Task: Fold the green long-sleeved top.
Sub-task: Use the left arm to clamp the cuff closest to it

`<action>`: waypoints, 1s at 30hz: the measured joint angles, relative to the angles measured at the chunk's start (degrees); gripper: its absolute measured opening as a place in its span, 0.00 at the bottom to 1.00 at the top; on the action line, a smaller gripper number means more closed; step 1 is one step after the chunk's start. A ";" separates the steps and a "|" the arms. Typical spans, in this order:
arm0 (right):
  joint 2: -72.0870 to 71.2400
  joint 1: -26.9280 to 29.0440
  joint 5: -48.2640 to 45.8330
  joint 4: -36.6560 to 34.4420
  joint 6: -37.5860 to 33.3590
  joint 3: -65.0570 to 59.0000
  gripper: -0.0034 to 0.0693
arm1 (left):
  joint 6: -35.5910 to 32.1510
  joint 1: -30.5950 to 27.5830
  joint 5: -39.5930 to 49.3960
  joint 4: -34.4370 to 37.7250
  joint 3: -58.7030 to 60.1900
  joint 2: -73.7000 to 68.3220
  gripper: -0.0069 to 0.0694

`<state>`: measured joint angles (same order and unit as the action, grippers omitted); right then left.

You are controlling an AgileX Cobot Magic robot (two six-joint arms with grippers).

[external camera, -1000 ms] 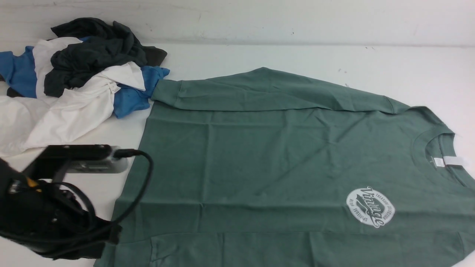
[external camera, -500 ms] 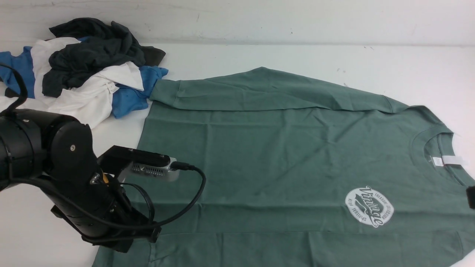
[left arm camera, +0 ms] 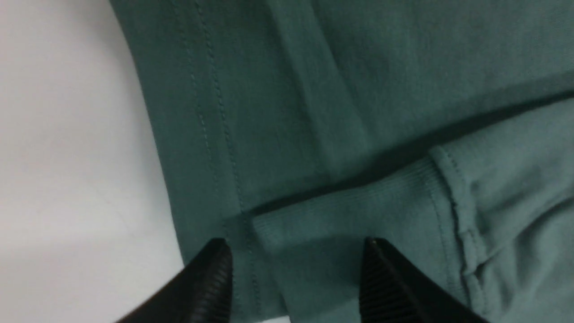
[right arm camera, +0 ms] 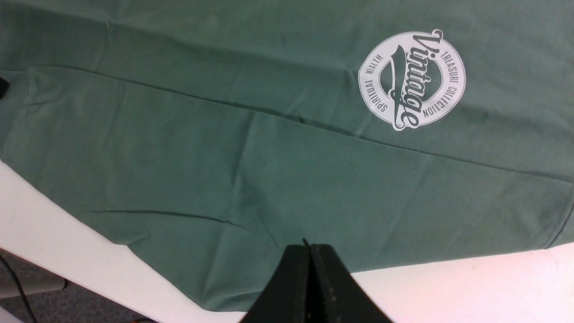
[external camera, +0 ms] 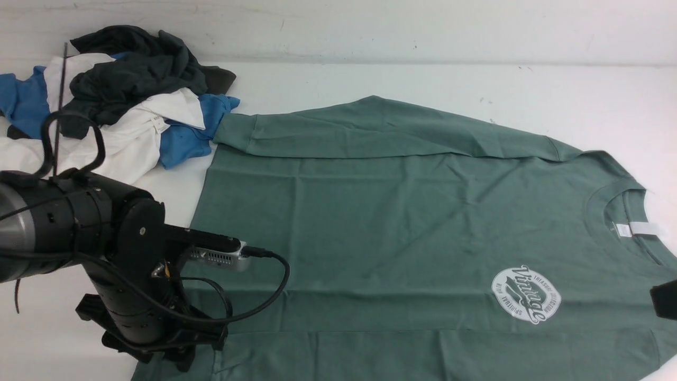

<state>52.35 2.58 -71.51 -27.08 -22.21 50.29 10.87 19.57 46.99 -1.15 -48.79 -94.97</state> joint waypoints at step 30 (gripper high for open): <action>0.00 0.00 0.00 0.00 -0.22 0.00 0.03 | -0.08 0.50 8.00 1.15 -0.81 9.02 0.11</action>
<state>52.35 2.58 -71.51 -27.08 -22.43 50.29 10.79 20.07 55.00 0.00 -49.60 -85.95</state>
